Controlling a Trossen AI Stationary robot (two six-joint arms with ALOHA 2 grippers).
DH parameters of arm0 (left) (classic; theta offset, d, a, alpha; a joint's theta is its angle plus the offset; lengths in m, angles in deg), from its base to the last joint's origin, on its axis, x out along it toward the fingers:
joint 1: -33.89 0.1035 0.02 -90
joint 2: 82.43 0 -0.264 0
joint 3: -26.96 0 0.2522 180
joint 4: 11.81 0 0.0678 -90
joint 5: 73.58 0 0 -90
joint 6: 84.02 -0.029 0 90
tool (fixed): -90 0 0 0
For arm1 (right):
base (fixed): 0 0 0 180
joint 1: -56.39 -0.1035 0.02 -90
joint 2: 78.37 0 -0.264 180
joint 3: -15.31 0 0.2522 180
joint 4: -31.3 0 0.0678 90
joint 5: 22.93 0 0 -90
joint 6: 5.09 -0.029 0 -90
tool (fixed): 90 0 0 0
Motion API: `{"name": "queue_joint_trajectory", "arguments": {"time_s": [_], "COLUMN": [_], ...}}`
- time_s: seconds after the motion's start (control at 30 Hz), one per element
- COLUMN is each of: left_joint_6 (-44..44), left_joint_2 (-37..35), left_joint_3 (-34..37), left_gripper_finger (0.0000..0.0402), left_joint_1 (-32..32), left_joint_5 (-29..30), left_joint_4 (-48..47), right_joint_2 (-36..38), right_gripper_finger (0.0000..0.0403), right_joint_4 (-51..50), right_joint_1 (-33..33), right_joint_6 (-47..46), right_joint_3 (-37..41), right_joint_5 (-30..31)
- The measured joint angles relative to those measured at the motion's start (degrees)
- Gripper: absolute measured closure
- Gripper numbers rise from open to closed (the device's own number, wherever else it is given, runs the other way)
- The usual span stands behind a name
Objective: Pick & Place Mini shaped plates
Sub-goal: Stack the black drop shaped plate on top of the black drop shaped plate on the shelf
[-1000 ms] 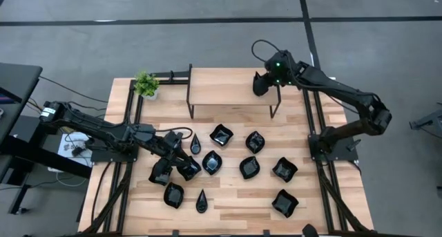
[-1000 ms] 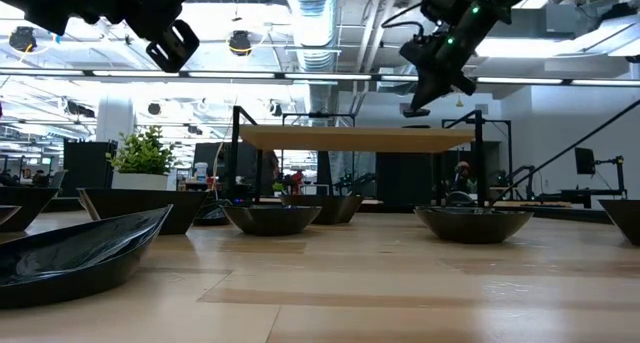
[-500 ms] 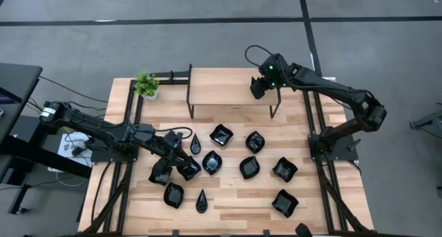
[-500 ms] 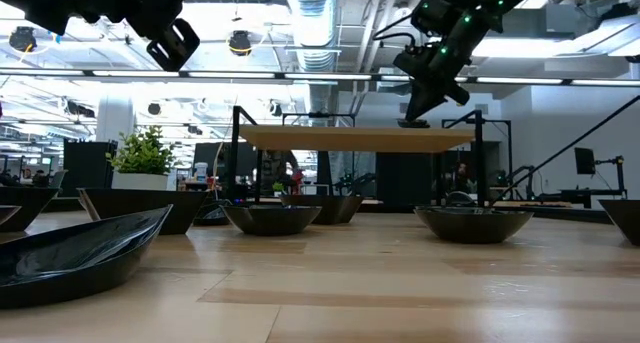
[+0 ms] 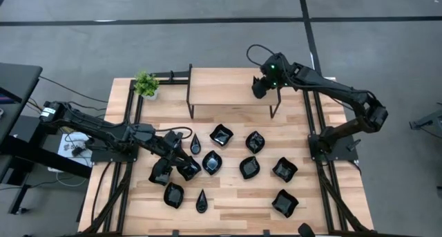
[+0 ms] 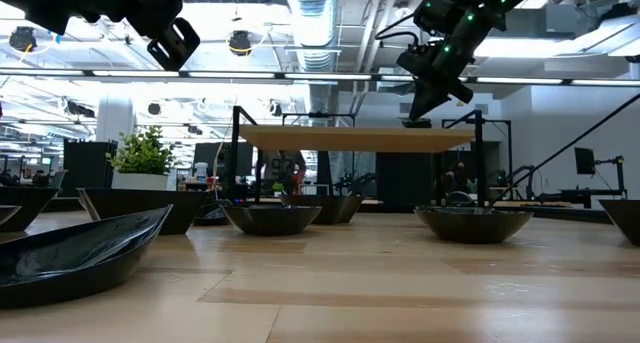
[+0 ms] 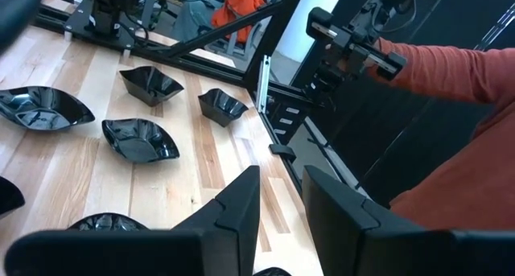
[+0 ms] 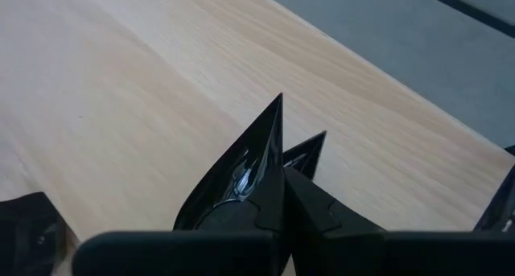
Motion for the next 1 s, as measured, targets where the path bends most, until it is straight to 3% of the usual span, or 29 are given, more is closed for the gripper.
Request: {"name": "queue_joint_trajectory", "arguments": {"time_s": [0.57,1.0], "left_joint_6": [0.0,0.0], "left_joint_2": [0.0,0.0], "left_joint_3": [0.0,0.0], "left_gripper_finger": [0.0305,0.0305], "left_joint_1": [0.0,0.0], "left_joint_5": [0.0,0.0], "left_joint_4": [0.1,0.1], "right_joint_2": [0.0,0.0], "right_gripper_finger": [0.0400,0.0347], "right_joint_4": [-0.9,-2.8], "right_joint_1": [0.0,0.0], "right_joint_6": [-1.1,-1.1], "right_joint_3": [0.0,0.0], "right_joint_5": [1.4,2.0]}}
